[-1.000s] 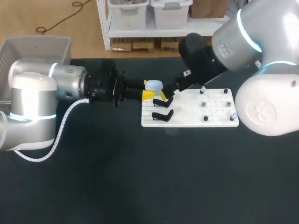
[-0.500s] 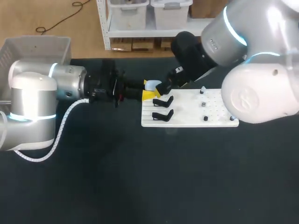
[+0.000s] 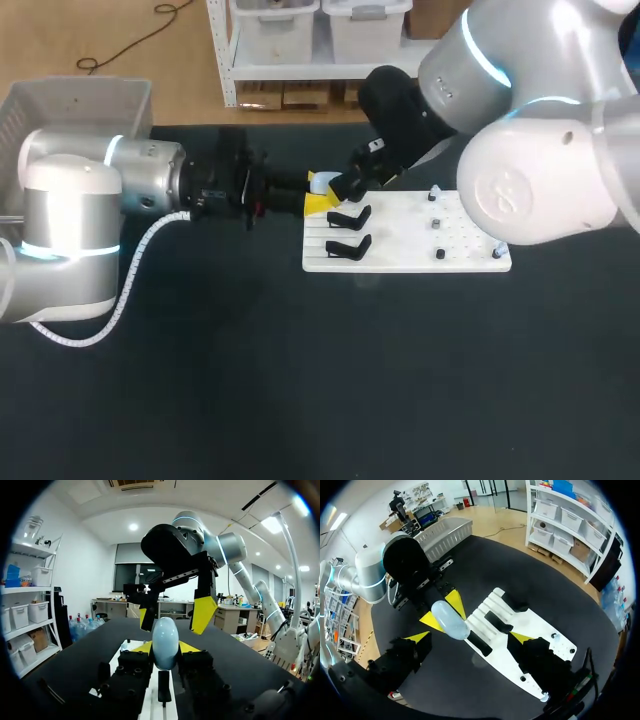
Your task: Pick up each earbud case from the left stands, insert the matching earbuds, close the lid, and place the case in the box.
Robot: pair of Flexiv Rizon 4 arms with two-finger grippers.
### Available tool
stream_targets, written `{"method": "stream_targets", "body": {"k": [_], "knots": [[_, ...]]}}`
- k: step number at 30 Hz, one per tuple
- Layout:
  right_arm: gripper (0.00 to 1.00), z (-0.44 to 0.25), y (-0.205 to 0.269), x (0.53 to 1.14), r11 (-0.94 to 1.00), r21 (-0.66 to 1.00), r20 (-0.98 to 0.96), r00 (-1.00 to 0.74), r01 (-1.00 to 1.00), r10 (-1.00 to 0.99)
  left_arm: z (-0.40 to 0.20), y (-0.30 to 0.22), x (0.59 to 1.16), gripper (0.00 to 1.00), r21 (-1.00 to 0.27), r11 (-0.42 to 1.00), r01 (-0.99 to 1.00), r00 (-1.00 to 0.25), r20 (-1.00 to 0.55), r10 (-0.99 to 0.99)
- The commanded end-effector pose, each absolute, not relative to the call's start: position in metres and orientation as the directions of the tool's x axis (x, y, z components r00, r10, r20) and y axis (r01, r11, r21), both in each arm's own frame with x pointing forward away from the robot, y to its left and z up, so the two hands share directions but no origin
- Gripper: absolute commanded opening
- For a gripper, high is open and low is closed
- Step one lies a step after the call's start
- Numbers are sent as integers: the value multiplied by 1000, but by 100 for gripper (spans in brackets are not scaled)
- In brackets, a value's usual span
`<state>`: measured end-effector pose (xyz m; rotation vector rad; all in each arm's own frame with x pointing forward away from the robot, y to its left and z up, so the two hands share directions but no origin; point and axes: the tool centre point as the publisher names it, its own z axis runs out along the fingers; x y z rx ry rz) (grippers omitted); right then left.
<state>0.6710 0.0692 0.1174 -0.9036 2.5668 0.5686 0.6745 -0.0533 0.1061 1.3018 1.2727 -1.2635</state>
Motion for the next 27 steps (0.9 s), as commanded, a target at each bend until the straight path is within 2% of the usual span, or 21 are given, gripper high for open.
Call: {"method": "stream_targets", "body": {"k": [1,27], "knots": [[100,116,70,675,715,254,-450,-733,-652,-510,105,-53,675,0,-54,-74,996,-48,-995,83],[100,143,60,700,754,223,-515,-731,-618,-448,105,-53,675,0,-54,-74,996,-48,-995,83]]}}
